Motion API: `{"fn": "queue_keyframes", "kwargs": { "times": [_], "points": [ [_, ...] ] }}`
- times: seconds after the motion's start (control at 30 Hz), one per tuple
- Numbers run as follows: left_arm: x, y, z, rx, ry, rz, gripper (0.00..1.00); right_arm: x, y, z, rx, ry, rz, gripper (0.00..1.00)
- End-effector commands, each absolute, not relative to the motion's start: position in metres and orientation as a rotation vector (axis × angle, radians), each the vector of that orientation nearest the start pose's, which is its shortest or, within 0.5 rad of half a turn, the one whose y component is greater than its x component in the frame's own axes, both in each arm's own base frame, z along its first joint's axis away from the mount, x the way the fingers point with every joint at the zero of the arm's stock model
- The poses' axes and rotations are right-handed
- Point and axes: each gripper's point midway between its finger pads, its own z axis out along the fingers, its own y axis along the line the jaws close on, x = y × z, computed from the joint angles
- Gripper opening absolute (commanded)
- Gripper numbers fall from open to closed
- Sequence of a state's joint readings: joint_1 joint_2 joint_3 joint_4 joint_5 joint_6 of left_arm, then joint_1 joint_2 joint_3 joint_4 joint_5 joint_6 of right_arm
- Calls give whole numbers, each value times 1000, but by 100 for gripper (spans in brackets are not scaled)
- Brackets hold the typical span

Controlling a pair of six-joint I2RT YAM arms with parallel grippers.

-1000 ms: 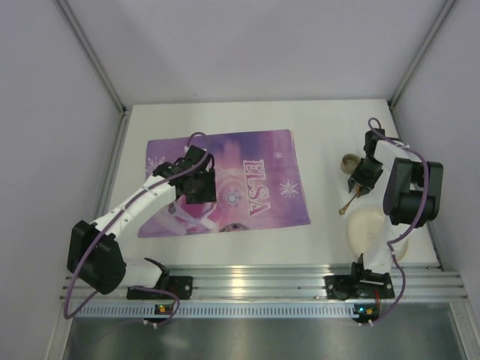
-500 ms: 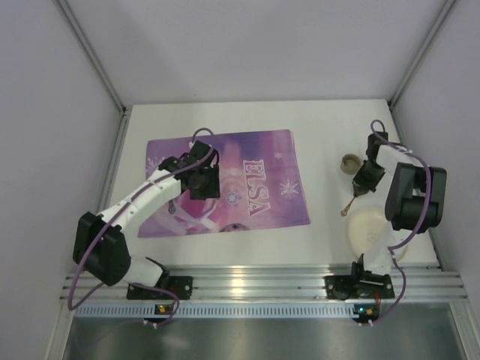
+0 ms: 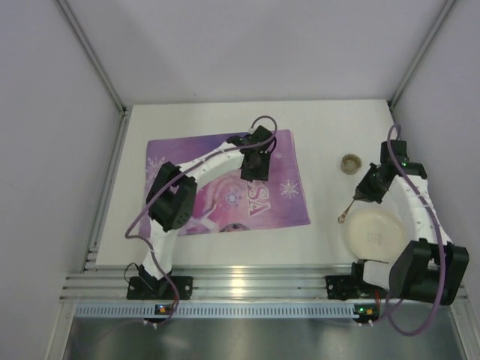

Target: Set the dinner table for one person

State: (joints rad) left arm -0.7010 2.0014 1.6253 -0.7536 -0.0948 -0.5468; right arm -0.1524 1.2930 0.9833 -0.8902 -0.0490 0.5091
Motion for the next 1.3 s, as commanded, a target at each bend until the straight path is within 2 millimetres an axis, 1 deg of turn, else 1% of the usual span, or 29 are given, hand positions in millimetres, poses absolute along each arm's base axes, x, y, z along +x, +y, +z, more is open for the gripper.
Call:
{"fn": "queue_keyframes", "kwargs": {
  "times": [0.0,0.03,0.07,0.1,0.13,0.17,0.2,0.27,0.33,0.37,0.43,0.47,0.53,0.57,0.67,0.77,0.87,0.97,1.0,1.07,1.1,1.13,1.17,1.2,1.23,1.27],
  "points": [
    [377,-320,72,191,2664,-234,51,237,9,133,838,2622,249,0],
    [391,-330,83,183,2632,-250,51,230,12,138,833,2630,263,0],
    [395,-334,60,197,2664,-221,51,227,15,146,809,2613,273,0],
    [399,-338,57,203,2666,-225,51,226,17,152,798,2603,280,0],
    [407,-346,64,200,2653,-245,51,221,19,155,786,2613,275,0],
    [407,-350,44,210,2686,-229,51,219,23,160,765,2603,288,0],
    [412,-357,49,200,2675,-254,51,217,24,162,759,2599,291,0],
    [411,-364,41,193,2697,-295,51,214,29,165,749,2594,318,0],
    [403,-369,32,193,2721,-303,51,212,33,167,741,2591,340,0],
    [396,-376,31,216,2718,-311,51,212,34,168,734,2589,346,0],
    [386,-379,22,239,2735,-301,51,212,35,169,725,2589,350,0],
    [378,-388,21,260,2732,-325,51,212,36,169,720,2589,351,0],
    [364,-395,12,288,2750,-346,51,214,37,170,710,2589,351,0],
    [355,-402,9,315,2754,-353,51,215,37,170,706,2590,351,0],
    [339,-415,3,352,2766,-370,51,218,37,171,696,2594,347,0],
    [329,-421,1,368,2773,-374,51,221,37,173,679,2588,340,0],
    [326,-424,6,368,2765,-378,51,225,38,173,671,2589,339,0],
    [333,-426,26,351,2718,-381,51,231,40,174,650,2588,347,0],
    [341,-428,45,340,2674,-395,51,233,41,176,639,2584,350,0],
    [354,-429,67,315,2611,-390,52,238,42,175,621,2590,346,0],
    [365,-436,94,299,2552,-429,53,241,49,178,575,2593,357,0],
    [372,-437,114,278,2515,-448,53,245,56,177,537,2603,364,0],
    [383,-429,129,233,2492,-433,54,248,60,178,513,2608,369,0],
    [394,-429,158,194,2438,-468,54,252,65,183,484,2605,379,0],
    [401,-422,182,157,2400,-485,54,258,80,181,404,2624,412,0],
    [415,-409,197,105,2375,-491,54,261,89,181,368,2634,428,0]
  ]
}}
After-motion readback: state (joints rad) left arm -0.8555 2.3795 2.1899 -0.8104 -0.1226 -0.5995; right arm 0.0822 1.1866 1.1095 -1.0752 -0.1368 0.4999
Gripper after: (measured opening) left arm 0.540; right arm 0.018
